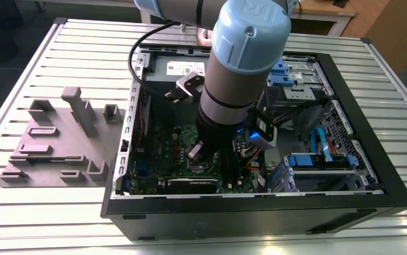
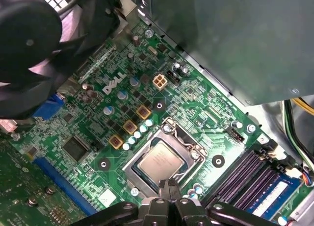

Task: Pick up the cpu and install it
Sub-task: 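Install the first cpu locking lever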

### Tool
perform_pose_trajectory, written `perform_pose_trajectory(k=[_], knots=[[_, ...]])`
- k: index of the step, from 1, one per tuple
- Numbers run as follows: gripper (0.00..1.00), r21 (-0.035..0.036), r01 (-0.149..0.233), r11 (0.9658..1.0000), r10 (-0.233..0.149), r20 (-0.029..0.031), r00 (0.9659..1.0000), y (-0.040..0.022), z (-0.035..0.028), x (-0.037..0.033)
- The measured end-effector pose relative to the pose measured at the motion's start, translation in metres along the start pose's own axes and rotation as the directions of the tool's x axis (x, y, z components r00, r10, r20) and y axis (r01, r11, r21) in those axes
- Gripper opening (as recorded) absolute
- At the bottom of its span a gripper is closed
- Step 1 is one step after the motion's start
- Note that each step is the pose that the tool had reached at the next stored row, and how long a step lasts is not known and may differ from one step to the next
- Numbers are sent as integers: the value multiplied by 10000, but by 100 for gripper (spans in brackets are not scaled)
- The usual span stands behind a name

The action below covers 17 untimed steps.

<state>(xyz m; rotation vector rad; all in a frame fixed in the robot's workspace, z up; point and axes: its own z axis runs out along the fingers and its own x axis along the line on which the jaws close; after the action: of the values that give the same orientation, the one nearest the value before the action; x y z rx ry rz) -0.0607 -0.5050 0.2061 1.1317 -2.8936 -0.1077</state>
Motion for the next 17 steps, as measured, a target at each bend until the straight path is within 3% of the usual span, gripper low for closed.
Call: perform_pose_trajectory(k=[3,10,13,17], knots=[[10,5,1,10000,-1,2,10000,3,-24,2],[10,10,0,10000,0,10,10000,27,-176,-8],[10,39,3,10000,-3,43,10000,54,-174,9],[10,104,9,9999,-10,135,9999,114,-171,69]])
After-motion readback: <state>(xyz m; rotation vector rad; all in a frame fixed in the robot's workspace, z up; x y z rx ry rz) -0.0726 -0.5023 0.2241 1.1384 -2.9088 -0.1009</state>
